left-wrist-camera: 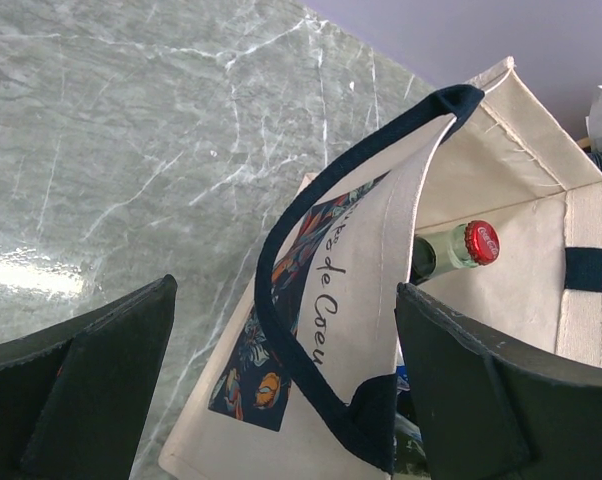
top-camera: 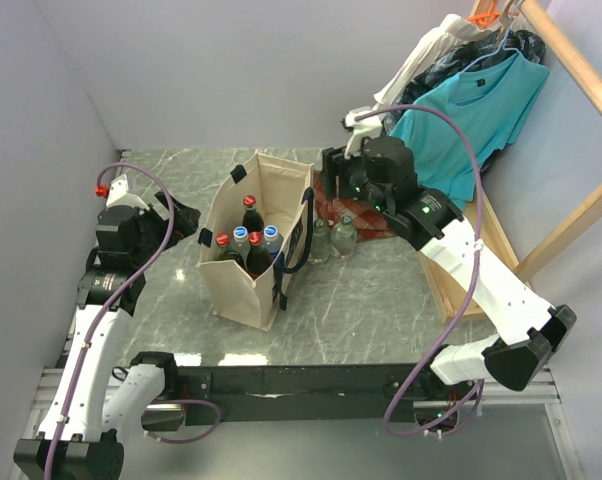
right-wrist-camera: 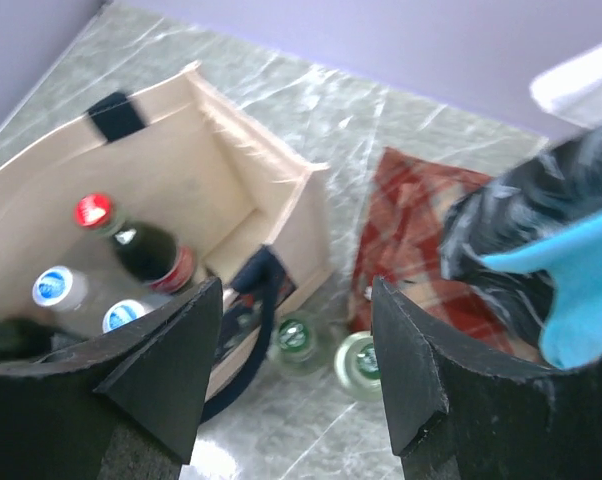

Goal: Take the beverage out of the canvas bag
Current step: Place the drink at the center of the board, then take out the drink from the canvas bag.

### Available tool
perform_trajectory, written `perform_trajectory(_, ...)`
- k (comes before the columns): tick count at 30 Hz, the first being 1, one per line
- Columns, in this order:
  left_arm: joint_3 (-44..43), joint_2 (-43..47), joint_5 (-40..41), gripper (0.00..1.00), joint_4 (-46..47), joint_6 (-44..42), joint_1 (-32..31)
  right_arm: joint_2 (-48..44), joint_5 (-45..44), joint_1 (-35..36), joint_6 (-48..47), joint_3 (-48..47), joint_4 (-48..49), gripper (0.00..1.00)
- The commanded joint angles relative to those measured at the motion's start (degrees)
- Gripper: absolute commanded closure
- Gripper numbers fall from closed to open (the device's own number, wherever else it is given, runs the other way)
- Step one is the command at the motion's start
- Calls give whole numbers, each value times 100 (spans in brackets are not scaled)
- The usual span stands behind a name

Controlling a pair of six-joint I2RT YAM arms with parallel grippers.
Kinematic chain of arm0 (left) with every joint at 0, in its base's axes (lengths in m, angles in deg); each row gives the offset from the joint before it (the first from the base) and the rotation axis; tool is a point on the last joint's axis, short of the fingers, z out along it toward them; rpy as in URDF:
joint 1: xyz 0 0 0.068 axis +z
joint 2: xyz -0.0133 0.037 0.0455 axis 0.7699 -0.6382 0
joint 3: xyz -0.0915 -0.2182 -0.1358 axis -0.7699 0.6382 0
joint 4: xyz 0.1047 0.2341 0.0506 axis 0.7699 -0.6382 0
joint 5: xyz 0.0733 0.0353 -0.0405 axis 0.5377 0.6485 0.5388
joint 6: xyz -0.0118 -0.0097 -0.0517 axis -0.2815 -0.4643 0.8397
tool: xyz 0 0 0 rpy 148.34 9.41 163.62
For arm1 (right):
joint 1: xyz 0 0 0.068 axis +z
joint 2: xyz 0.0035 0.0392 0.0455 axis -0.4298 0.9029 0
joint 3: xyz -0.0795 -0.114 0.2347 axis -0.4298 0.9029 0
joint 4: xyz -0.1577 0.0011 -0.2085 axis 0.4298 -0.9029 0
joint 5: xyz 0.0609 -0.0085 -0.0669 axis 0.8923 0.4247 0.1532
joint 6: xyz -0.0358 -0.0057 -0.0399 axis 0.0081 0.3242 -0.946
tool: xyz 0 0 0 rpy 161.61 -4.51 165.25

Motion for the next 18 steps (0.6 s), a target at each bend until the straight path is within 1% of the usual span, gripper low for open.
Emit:
perform_trajectory(1,-107,-47,-214,4,236,-2,21,342,202,365,-277,-608,-513,33)
perform_trajectory(6,-124,-65,-214,4,193,-37,13,544,88,682,-313,-934,-601,33)
perform_trajectory(9,-107,-30,-188,4,184,-55,21,580,211,831,-251,-996,-628,33)
perform_trajectory(12,-63,-29,-205,4,201,-46,21,580,273,1025,-207,-979,-681,33)
perform_trajectory(18,34,-12,-275,4,307,-11,21,545,395,1244,-110,-654,-663,34)
